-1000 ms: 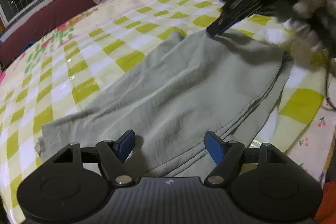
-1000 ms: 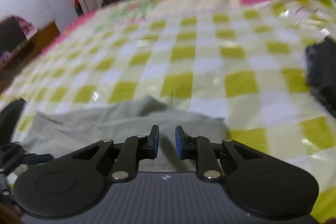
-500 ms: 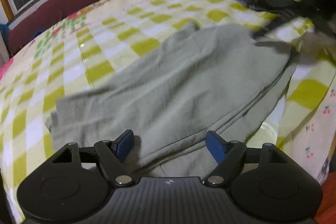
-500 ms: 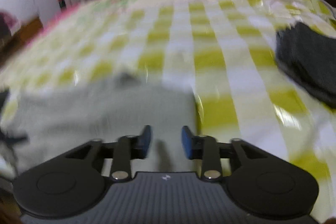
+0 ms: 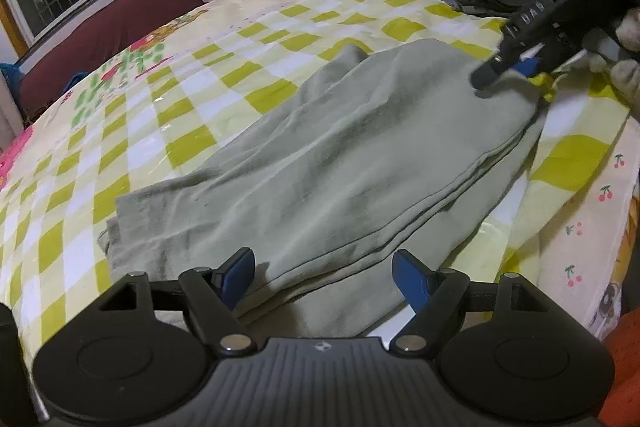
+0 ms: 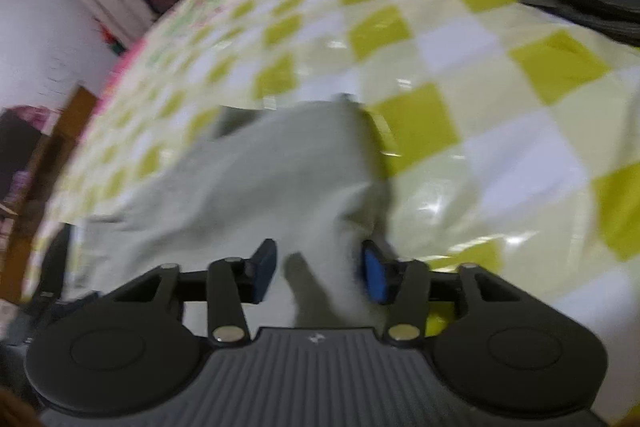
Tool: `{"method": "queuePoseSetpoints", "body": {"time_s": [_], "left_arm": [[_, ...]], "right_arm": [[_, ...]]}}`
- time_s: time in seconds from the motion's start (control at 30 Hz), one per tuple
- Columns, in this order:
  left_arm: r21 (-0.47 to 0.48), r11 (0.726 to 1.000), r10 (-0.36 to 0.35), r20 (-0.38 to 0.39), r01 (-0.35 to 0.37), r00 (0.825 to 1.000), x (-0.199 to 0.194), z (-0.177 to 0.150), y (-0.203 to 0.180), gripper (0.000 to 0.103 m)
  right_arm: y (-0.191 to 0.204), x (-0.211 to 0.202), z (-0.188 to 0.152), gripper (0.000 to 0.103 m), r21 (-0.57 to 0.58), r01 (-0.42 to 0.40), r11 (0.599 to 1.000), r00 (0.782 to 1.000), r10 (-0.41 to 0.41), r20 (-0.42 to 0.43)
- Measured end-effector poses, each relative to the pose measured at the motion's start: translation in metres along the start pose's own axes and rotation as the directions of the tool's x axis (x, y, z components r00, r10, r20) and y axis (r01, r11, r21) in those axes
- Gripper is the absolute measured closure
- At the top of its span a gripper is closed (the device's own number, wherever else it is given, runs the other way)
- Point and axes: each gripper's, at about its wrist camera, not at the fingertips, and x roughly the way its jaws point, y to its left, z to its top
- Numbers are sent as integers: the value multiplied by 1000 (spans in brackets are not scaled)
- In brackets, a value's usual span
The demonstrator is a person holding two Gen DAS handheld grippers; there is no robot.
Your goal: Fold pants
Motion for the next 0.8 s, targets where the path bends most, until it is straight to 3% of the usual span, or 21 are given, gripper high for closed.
{"method": "queuePoseSetpoints", "body": {"time_s": [0.13, 0.23, 0.27, 0.3, 0.33, 0.43, 0.53, 0.67, 0.73, 0.8], "left_arm": [[29, 1000, -6, -2, 6, 1000, 5, 6, -5, 14], [18, 1000, -7, -1, 7, 1000, 8, 9, -5, 14], [12, 1000, -15, -12, 15, 1000, 11, 10, -6, 14], [12, 1000, -16, -26, 17, 1000, 14, 11, -7, 14], [16, 1000, -13, -36, 13, 999, 17, 11, -9, 14], [-17, 998, -57, -59, 57, 997, 20, 11, -14, 14], [-29, 992, -125, -66, 124, 990, 21, 12, -33, 14], [82, 987, -136, -18, 137, 991, 10, 15, -59, 14], [66, 987, -145, 9, 144, 989, 1, 18, -53, 14], [27, 994, -105, 35, 105, 994, -7, 20, -40, 14]], "right_arm": [[-13, 16, 5, 65, 28, 10, 1000, 1000, -10, -13], [-21, 20, 8, 62, 109, -60, 992, 998, 58, 14], [-19, 19, 7, 67, 113, -64, 992, 998, 61, 28], [-16, 19, 6, 89, 109, -59, 992, 998, 55, 31], [-17, 20, 7, 97, 112, -60, 992, 998, 57, 31], [-23, 16, 17, 97, 127, -66, 990, 997, 60, 51], [-26, 0, 30, 97, 95, -16, 995, 996, 8, 86], [-23, -21, 41, 97, 24, 90, 996, 990, -92, 105], [-22, -19, 42, 97, 7, 120, 993, 989, -120, 86], [-23, -13, 42, 96, 13, 139, 990, 988, -140, 70]]}}
